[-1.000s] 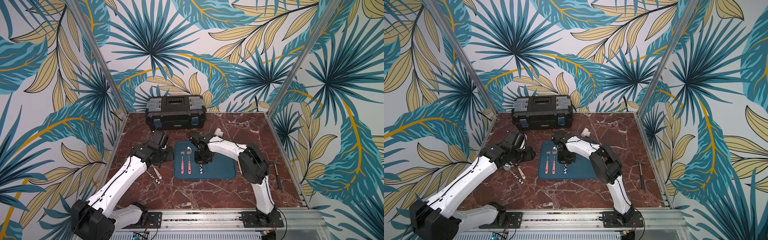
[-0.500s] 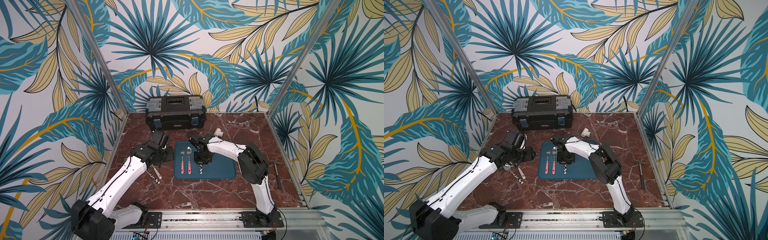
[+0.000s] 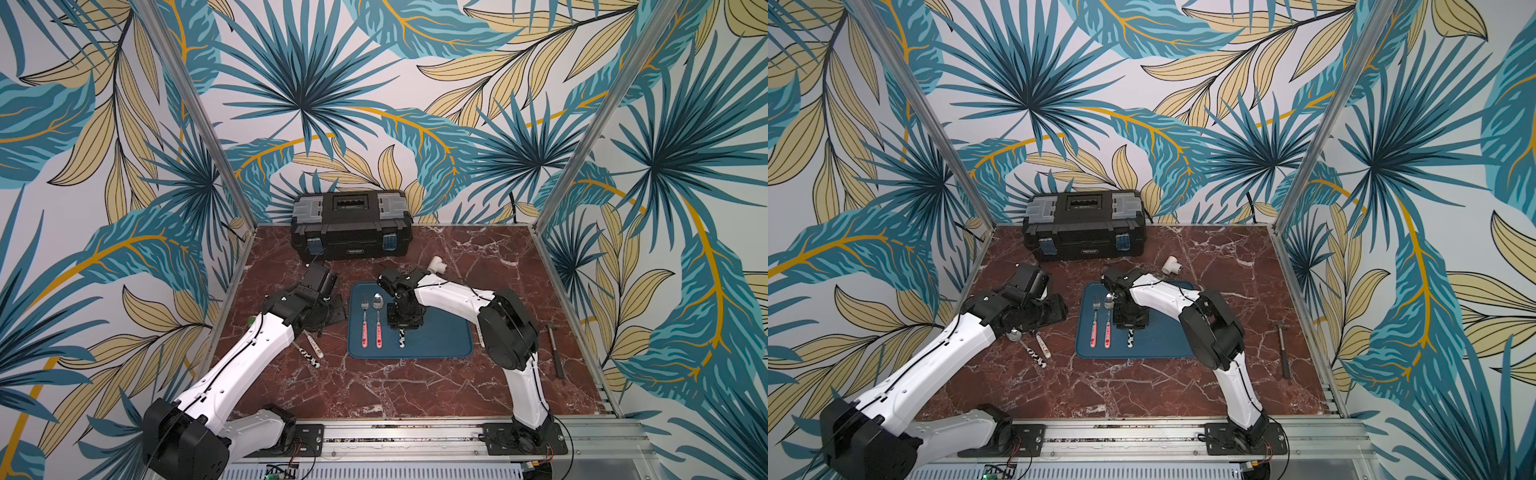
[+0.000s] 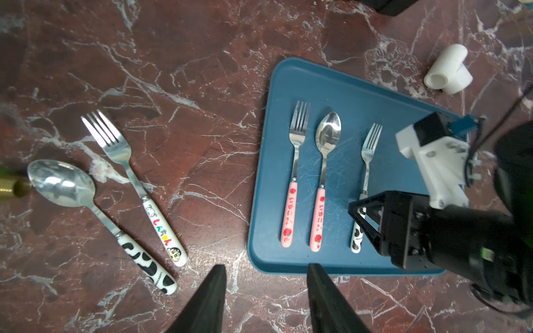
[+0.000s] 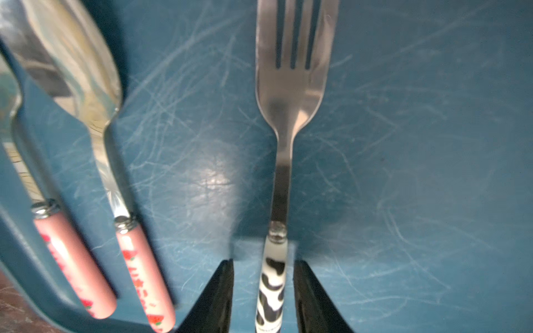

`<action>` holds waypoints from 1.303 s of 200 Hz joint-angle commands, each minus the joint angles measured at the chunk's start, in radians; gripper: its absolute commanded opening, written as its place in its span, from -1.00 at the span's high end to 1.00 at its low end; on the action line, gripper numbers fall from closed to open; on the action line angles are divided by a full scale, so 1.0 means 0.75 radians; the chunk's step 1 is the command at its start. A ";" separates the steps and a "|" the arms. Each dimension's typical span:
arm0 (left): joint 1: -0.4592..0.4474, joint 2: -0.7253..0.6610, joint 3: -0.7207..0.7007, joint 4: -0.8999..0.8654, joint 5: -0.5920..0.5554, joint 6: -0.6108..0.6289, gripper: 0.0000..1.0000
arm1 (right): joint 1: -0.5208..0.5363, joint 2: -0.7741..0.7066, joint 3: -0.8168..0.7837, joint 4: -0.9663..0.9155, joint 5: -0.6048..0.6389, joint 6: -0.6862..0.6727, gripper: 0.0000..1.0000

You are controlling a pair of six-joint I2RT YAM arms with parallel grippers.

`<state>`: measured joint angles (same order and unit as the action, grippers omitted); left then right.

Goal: Set the spoon and fork side by side
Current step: Place the fork on the tray, then pick up the spoon from the center of the board.

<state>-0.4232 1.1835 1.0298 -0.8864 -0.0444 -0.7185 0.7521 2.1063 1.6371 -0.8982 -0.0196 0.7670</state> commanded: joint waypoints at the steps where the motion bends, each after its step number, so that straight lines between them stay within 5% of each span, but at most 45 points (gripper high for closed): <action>1: 0.020 -0.025 -0.086 -0.048 -0.108 -0.177 0.03 | 0.010 -0.150 -0.011 0.013 0.019 0.004 0.15; 63: 0.237 -0.231 -0.375 -0.068 -0.243 -0.640 0.12 | 0.010 -0.476 -0.176 0.078 0.174 -0.041 0.13; 151: 0.402 0.127 -0.429 0.119 0.077 -0.559 0.17 | -0.004 -0.757 -0.519 0.145 0.276 -0.083 0.13; 260: 0.490 0.142 -0.500 0.143 0.073 -0.550 0.20 | -0.013 -0.736 -0.544 0.132 0.278 -0.056 0.13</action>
<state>-0.0765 1.3071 0.6884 -0.7963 0.0086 -1.1358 0.7456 1.5356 1.2396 -0.8001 0.1833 0.7181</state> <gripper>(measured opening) 0.404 0.435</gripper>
